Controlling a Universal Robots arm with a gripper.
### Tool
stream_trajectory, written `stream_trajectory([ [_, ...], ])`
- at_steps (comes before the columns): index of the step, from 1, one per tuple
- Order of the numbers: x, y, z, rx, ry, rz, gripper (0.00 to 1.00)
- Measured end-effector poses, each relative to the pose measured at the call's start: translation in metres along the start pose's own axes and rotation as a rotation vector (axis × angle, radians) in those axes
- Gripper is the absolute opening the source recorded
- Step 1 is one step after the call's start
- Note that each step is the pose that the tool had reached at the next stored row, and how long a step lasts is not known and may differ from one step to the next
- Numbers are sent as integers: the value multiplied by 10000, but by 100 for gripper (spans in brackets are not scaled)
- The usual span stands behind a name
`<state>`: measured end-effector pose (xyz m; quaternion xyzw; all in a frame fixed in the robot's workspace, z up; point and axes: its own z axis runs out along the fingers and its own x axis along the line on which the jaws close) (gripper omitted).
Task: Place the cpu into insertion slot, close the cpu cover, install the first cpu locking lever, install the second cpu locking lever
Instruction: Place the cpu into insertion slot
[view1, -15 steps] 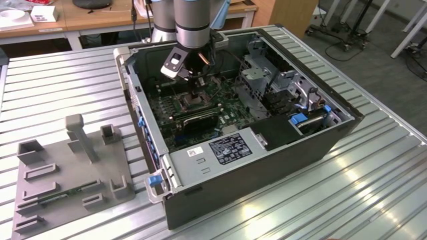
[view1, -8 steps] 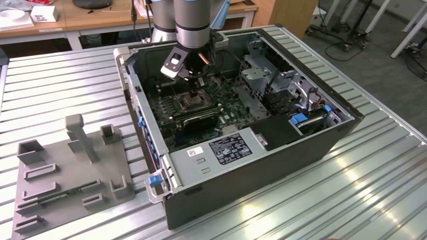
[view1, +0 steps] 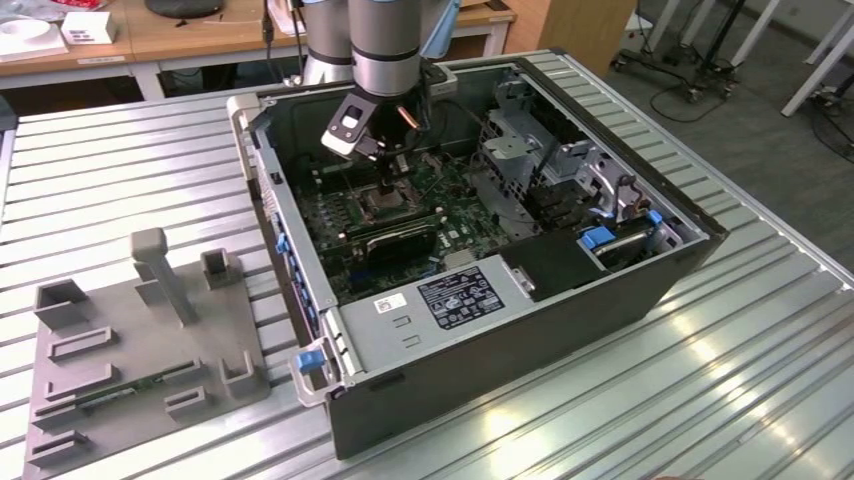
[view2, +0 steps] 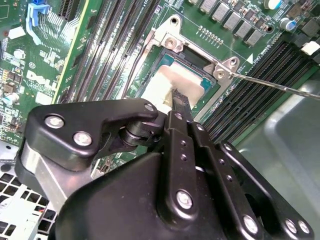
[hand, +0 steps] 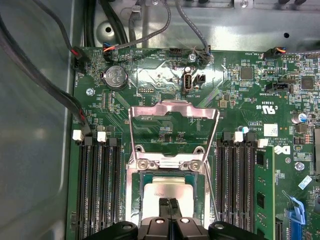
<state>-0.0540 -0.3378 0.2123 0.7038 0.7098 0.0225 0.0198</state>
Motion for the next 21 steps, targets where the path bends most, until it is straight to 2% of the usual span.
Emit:
stream_trajectory([
  [4, 1, 1, 7, 9, 8, -1, 10],
  [11, 0, -4, 90, 12, 4, 25, 10],
  [21, 0, -5, 113, 11, 4, 27, 10],
])
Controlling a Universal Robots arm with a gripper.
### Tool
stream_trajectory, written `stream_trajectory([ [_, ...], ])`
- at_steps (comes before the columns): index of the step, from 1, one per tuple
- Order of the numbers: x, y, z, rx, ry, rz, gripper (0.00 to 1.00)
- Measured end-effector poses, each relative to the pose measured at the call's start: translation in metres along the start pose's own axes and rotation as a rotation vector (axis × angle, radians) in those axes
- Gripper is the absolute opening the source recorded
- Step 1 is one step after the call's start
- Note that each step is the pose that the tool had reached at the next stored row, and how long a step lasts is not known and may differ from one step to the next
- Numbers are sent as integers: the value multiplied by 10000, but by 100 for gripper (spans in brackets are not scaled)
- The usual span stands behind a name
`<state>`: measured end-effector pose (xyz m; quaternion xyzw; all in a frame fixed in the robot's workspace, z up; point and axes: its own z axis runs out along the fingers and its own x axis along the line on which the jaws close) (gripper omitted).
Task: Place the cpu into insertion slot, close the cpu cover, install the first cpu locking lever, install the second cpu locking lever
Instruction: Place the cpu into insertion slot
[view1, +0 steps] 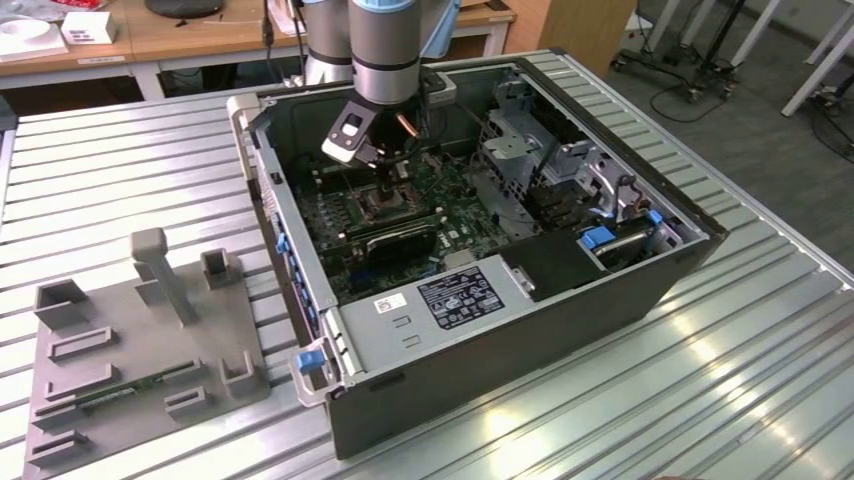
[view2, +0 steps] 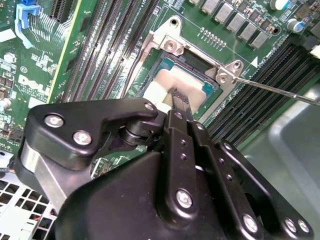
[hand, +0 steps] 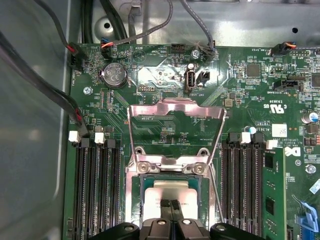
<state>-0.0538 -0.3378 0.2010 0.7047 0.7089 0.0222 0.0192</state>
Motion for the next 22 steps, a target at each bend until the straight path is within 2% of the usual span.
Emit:
stream_trajectory([
  [16, 0, -1, 20, 0, 1, 0, 10],
  [18, 2, 1, 7, -8, 14, 1, 10],
  [22, 0, 3, -60, 0, 1, 1, 10],
])
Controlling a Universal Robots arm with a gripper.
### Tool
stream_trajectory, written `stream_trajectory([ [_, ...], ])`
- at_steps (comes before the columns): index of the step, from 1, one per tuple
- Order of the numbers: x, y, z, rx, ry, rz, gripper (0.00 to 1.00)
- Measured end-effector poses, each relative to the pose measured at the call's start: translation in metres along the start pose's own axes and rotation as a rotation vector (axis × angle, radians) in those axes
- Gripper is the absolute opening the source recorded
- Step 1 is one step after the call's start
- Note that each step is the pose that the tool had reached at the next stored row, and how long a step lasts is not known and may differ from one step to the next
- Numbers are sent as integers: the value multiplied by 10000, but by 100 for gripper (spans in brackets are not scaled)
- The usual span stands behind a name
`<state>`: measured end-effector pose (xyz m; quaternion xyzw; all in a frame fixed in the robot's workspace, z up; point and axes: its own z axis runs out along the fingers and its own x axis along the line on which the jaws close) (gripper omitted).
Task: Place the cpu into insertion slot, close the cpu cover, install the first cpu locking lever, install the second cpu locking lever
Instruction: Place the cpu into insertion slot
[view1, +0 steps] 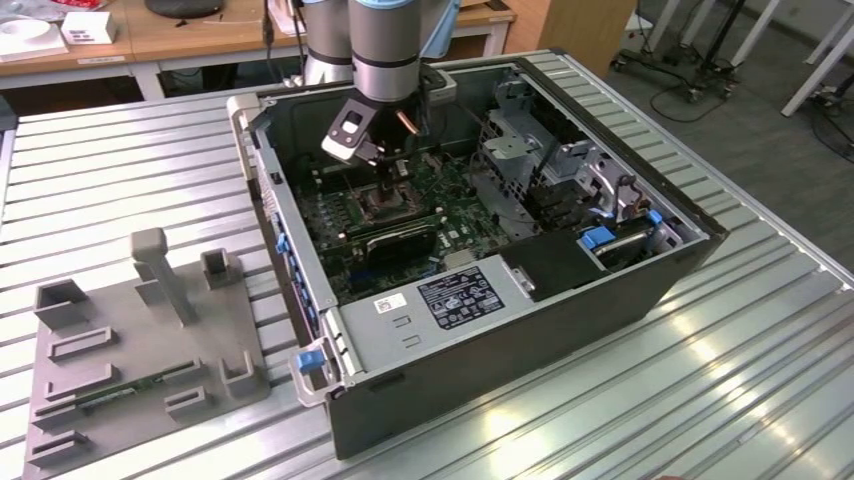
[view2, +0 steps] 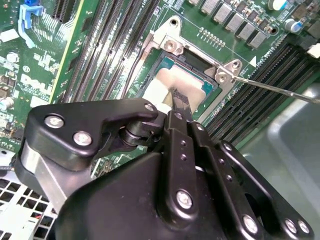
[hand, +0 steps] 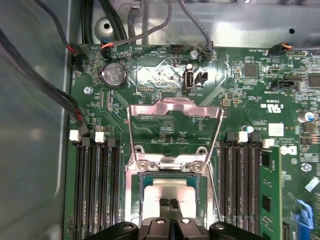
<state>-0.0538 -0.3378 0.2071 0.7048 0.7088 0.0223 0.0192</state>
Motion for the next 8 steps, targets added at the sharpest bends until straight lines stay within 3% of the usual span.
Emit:
stream_trajectory([
  [8, 0, 8, -141, 0, 0, -1, 10],
])
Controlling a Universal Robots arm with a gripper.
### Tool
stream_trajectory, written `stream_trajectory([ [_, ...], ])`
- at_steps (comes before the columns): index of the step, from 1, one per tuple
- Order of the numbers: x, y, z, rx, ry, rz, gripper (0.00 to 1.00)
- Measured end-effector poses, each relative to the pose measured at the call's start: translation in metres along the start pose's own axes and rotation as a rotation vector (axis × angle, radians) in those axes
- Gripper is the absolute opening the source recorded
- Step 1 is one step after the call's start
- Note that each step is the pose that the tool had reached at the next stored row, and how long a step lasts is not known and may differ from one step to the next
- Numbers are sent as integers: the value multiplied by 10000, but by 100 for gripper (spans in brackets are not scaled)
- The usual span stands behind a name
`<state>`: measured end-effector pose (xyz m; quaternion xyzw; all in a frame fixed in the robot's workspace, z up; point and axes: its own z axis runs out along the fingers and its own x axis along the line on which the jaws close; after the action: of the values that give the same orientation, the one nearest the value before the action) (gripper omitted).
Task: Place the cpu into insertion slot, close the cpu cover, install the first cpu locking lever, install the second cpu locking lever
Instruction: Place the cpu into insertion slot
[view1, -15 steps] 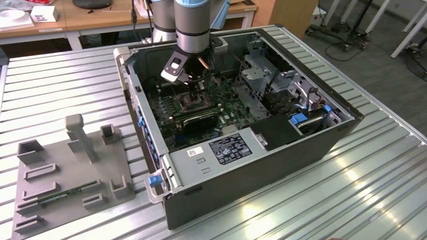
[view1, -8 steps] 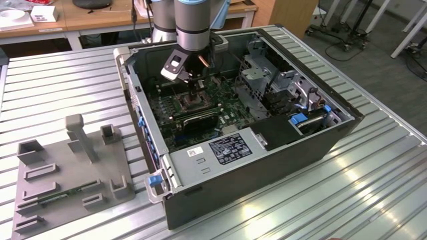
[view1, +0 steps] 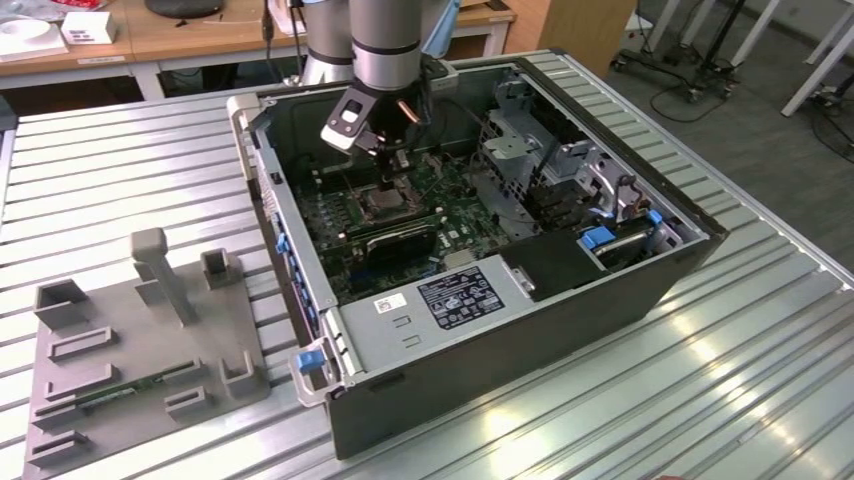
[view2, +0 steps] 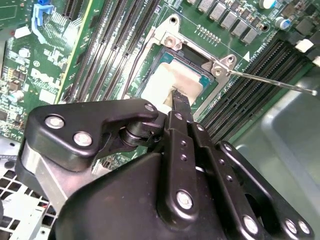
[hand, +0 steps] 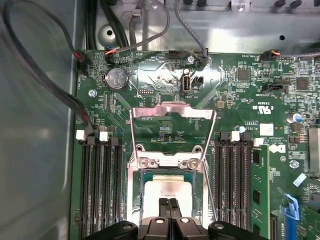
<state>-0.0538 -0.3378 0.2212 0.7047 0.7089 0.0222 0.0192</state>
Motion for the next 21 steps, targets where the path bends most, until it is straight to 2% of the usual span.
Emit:
stream_trajectory([
  [15, 0, 4, -75, 1, -1, 0, 10],
  [21, 0, 5, -79, 0, 0, 0, 10],
])
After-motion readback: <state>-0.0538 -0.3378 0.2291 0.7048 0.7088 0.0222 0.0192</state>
